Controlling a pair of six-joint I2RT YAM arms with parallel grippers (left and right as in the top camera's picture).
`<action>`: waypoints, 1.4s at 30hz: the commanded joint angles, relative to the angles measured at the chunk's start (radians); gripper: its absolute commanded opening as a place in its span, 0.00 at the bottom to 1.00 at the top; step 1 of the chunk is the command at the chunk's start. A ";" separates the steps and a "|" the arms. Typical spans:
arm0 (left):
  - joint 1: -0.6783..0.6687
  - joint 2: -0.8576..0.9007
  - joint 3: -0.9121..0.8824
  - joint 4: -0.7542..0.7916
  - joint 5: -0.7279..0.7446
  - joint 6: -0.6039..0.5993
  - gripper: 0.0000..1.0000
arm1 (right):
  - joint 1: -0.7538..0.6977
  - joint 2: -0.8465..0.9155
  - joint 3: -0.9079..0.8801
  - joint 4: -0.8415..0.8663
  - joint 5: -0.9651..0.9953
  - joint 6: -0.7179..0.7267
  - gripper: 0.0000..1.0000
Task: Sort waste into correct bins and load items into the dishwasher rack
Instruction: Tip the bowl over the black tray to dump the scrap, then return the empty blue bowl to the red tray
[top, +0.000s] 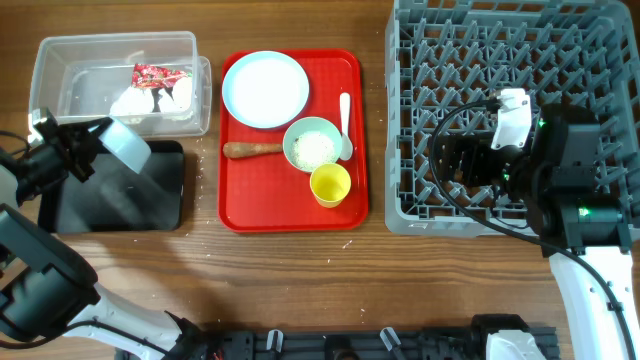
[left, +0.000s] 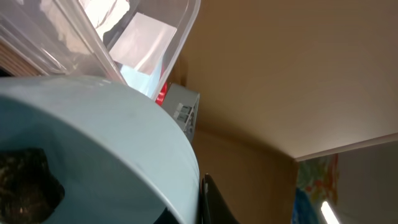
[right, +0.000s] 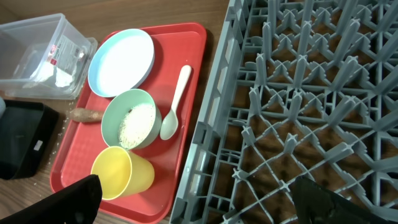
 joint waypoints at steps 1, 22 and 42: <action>0.008 0.009 -0.005 0.096 -0.043 -0.059 0.04 | -0.002 0.002 0.018 0.005 -0.020 0.010 1.00; 0.024 0.009 -0.005 0.103 0.236 0.045 0.04 | -0.002 0.002 0.018 -0.011 -0.016 0.000 1.00; -0.066 -0.143 -0.004 -0.095 0.063 0.163 0.04 | -0.002 0.002 0.018 0.013 -0.012 0.002 1.00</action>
